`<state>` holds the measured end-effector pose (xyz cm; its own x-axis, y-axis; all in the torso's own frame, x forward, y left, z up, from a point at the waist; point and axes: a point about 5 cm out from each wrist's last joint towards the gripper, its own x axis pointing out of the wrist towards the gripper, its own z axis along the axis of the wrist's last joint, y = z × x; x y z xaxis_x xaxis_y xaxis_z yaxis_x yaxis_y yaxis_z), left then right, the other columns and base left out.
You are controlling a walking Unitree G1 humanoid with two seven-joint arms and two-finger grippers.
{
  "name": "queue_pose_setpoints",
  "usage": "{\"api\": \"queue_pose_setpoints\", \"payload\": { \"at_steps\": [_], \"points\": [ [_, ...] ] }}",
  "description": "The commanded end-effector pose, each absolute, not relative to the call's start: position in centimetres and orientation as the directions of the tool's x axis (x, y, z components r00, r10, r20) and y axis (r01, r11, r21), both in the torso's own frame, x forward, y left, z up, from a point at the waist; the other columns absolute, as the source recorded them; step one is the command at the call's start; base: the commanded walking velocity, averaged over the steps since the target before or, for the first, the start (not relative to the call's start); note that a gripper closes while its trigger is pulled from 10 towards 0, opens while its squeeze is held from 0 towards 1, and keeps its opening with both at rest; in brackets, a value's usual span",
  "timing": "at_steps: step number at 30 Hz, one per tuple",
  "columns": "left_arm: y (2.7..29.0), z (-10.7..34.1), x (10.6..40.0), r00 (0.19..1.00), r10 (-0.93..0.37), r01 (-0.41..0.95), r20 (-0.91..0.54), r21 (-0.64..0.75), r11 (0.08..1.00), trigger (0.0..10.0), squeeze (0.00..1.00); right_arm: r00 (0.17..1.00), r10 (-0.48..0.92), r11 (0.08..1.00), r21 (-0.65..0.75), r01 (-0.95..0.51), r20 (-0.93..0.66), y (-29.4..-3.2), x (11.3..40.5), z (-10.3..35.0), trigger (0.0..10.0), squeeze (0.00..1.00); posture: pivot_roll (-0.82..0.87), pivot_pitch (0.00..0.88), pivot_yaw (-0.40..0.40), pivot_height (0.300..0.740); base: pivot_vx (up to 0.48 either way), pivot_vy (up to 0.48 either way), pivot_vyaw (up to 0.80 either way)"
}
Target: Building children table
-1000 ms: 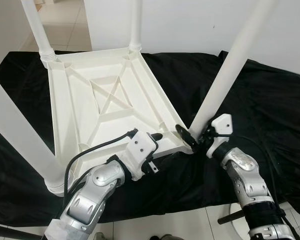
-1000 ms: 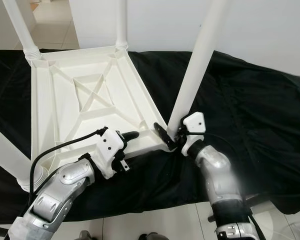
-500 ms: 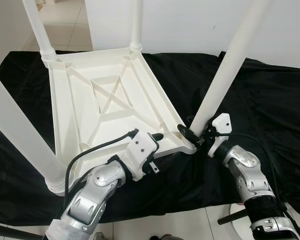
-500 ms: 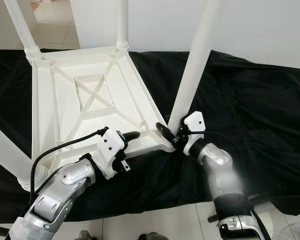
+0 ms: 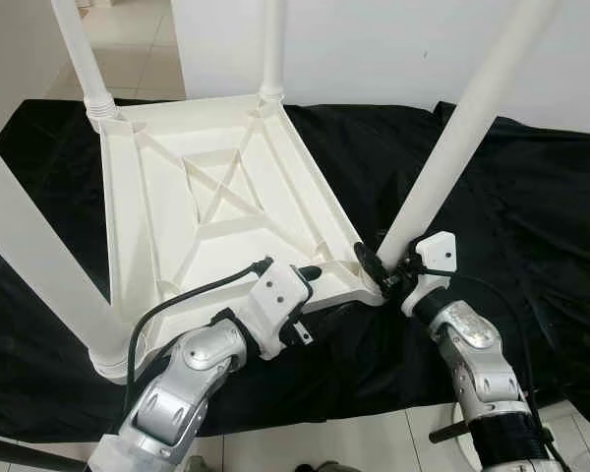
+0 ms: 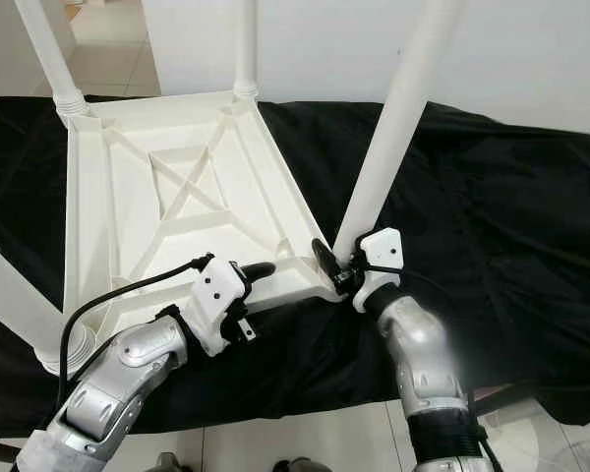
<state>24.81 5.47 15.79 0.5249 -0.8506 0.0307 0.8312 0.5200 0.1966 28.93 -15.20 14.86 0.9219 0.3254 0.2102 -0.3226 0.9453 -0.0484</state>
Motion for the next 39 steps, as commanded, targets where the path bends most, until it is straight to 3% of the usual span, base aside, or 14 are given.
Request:
{"api": "queue_pose_setpoints", "payload": {
  "at_steps": [1,10,19,20,21,28,29,30,31,39],
  "points": [
    [5.3,15.6,24.5,0.499,-0.866,0.849,0.017,0.194,0.492,10.0,0.0,0.954,0.229,0.973,-0.011,-0.232,0.195,-15.0,28.3,14.4,10.0,0.0,-0.07,0.12,-0.043,0.74,0.0,0.0,0.0],
    [5.4,15.6,24.6,0.5,-0.866,0.848,0.015,0.199,0.492,10.0,0.0,0.983,-0.049,0.994,0.108,0.03,0.179,-12.8,27.1,14.4,10.0,0.0,-0.05,0.113,-0.051,0.74,0.0,0.0,0.0],
    [5.5,15.6,24.4,0.5,-0.866,0.848,0.011,0.199,0.492,10.0,0.0,0.981,-0.075,0.994,0.092,0.059,0.179,-12.6,26.8,15.0,10.0,0.0,-0.05,0.117,-0.049,0.74,0.0,0.0,0.0],
    [5.6,15.6,24.5,0.502,-0.865,0.846,0.01,0.201,0.494,10.0,0.0,0.981,-0.064,0.994,0.095,0.047,0.182,-12.7,26.8,15.0,10.0,0.36,-0.05,0.12,-0.046,0.74,0.0,0.0,0.0],
    [5.7,15.6,24.5,0.505,-0.863,0.844,0.01,0.201,0.496,10.0,0.0,0.981,-0.051,0.994,0.1,0.032,0.19,-13.0,26.7,15.0,10.0,1.0,-0.04,0.122,-0.046,0.74,0.0,0.0,0.0],
    [5.9,15.7,24.5,0.509,-0.861,0.842,0.01,0.202,0.501,10.0,0.0,0.972,0.045,0.995,0.079,-0.065,0.232,-13.7,26.6,15.5,10.0,1.0,-0.05,0.128,-0.037,0.74,0.0,0.0,0.0],
    [5.9,15.7,24.5,0.51,-0.86,0.841,0.01,0.202,0.501,10.0,0.0,0.969,0.093,0.991,0.067,-0.111,0.23,-13.9,26.6,15.5,10.0,0.07,-0.04,0.129,-0.035,0.74,0.0,0.0,0.0],
    [5.9,15.7,24.5,0.51,-0.86,0.841,0.01,0.202,0.501,10.0,0.0,0.969,0.093,0.991,0.067,-0.111,0.23,-13.9,26.6,15.5,10.0,0.07,-0.04,0.129,-0.035,0.74,0.0,0.0,0.0],
    [6.0,15.7,24.6,0.511,-0.859,0.841,0.009,0.203,0.502,10.0,0.0,0.961,0.162,0.983,0.05,-0.177,0.224,-14.2,26.6,15.5,10.0,0.0,-0.05,0.131,-0.034,0.74,0.0,0.0,0.0],
    [6.2,15.7,24.6,0.507,-0.862,0.843,0.001,0.207,0.496,10.0,0.0,0.907,0.37,0.928,-0.05,-0.368,0.201,-15.0,26.9,15.5,10.0,0.0,-0.05,0.132,-0.031,0.74,0.0,0.0,0.0]
  ]
}}
